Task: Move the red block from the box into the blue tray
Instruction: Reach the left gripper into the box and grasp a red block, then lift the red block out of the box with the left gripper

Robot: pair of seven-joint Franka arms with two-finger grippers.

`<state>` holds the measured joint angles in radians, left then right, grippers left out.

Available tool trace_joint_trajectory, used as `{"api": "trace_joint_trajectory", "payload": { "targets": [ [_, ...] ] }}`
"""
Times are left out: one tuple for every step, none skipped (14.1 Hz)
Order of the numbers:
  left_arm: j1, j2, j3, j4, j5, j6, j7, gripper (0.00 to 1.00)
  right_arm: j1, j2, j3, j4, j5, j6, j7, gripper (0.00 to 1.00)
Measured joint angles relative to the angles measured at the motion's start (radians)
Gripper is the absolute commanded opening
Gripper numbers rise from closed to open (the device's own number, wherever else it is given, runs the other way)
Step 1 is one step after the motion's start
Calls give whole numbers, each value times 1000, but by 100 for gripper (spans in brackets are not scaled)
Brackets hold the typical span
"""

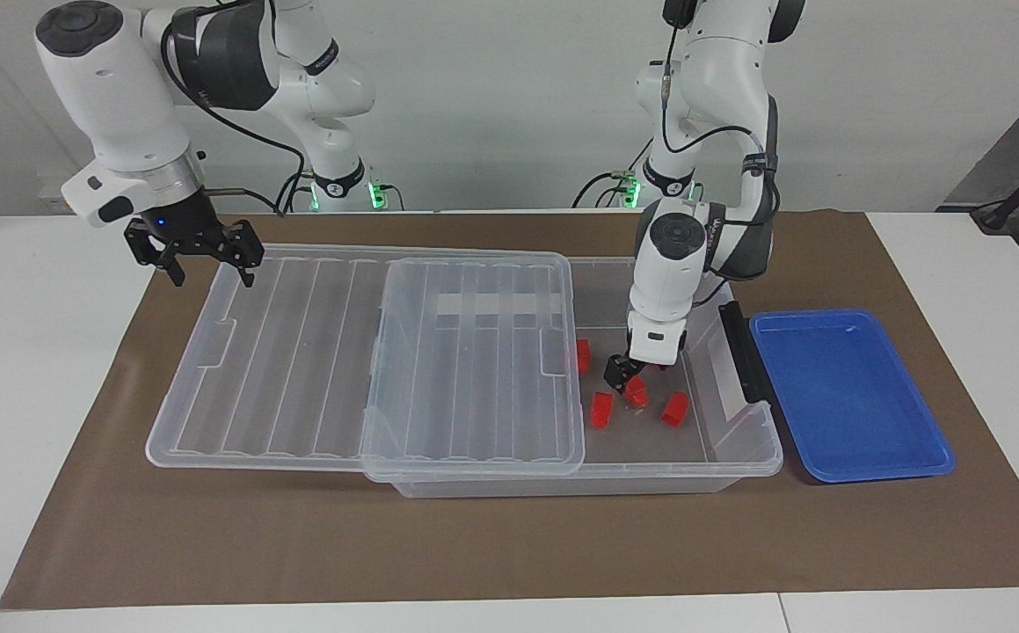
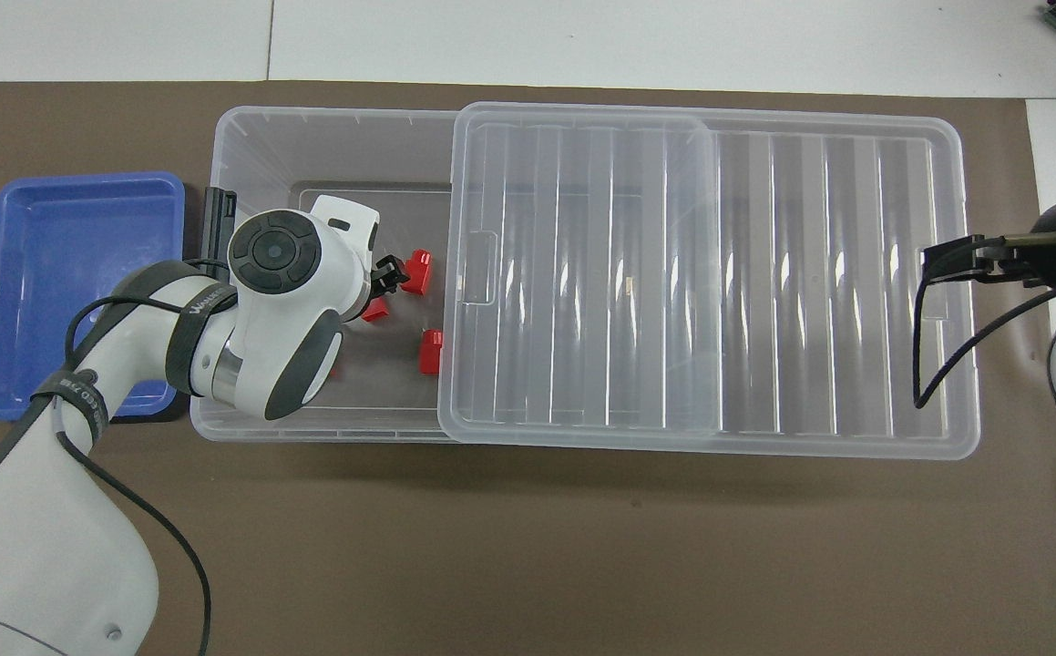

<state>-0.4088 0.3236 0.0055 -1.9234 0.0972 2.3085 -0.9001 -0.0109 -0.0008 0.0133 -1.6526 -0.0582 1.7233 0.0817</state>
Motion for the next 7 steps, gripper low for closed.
{"api": "trace_joint_trajectory", "payload": {
  "targets": [
    [0,1,0,-4,0,4,0,100,-10,0,9,28,0,-25,11,99],
    [0,3,0,-7,0,14,0,100,-18,0,14,51,0,-42,12,99],
    [0,7,0,-9,0,24,0,100,-30,0,21,65,1,-56,12,99],
    [0,14,0,-10,0,33,0,100,-43,0,29,70,1,-71,12,99],
    [0,20,0,-10,0,37,0,100,-49,0,34,71,1,-84,12,99],
    [0,24,-1,-10,0,41,0,94,-49,0,37,71,1,-91,12,99],
    [-1,28,-1,-10,0,43,0,88,-48,0,40,71,1,-98,12,99]
  ]
}}
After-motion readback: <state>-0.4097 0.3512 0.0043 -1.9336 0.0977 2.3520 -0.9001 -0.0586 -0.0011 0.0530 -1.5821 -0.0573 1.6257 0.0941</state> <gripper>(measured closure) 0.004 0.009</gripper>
